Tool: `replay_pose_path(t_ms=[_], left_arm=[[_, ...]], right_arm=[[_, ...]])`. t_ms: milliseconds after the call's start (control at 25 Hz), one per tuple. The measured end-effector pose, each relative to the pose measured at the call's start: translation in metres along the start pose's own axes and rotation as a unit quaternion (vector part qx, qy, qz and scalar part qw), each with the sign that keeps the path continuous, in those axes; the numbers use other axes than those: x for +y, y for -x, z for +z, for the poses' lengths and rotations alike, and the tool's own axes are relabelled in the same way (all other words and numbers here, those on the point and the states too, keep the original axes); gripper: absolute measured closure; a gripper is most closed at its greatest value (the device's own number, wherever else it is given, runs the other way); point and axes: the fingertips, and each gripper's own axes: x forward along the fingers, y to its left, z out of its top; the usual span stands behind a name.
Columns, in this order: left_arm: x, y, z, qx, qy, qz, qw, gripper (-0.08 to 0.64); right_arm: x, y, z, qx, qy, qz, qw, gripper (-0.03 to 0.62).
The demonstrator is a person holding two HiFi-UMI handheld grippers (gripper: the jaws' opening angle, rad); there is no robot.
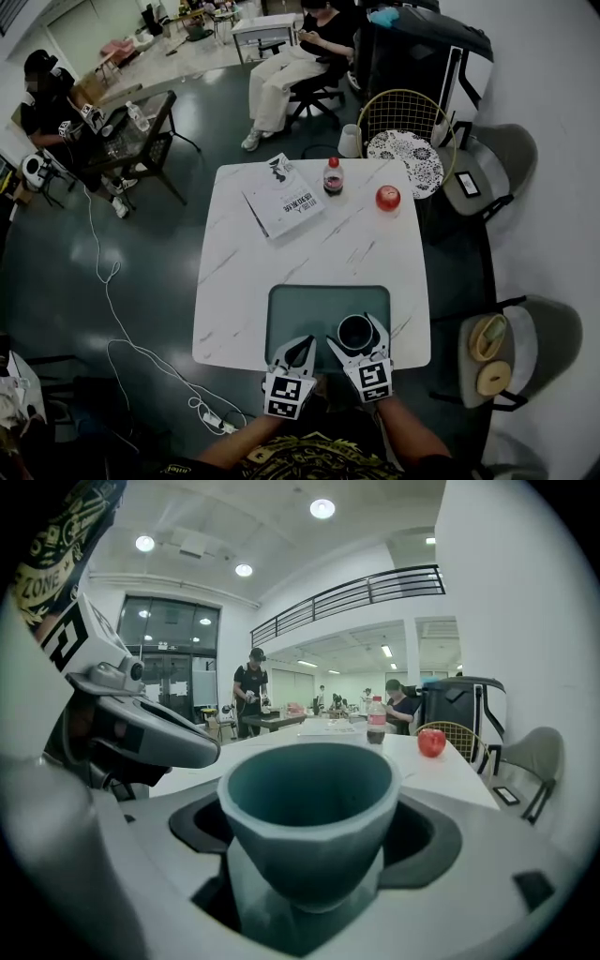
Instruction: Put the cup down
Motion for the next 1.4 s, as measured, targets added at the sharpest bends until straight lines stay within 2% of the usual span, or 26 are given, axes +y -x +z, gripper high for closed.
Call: replay_pose_path(t_ms=[600,760,880,1080,1400], left_arm=[[0.0,0.009,0.019,-0.03,0.013,0.009,0.9994,0.551],[-0.003,0.012,0.024,-0.04,0.018,0.012,0.999,0.551],[-0.005,0.016,0.028,-0.048,0.024,0.016,0.9985,0.552],[-0.009,0.025,0.031,-0.057,0.034,0.026,0.9975,0.551],[-0.018,0.046,0.04,-0.076,0.051,0.052,0.9944,0.551]], right_arm=[[-0.007,0.023,0.005,0.01,-0.005,-0.007,1.0,0.16],[-0.01,0.034,0.02,0.004,0.0,-0.018,1.0,0.16],[-0.007,0.04,0.017,0.006,-0.003,-0.008,1.0,0.16],[-0.008,0.057,0.038,-0.009,0.005,-0.01,1.0,0.16],[-0.004,0.089,0.06,-0.044,-0.022,0.002,0.999,0.16]])
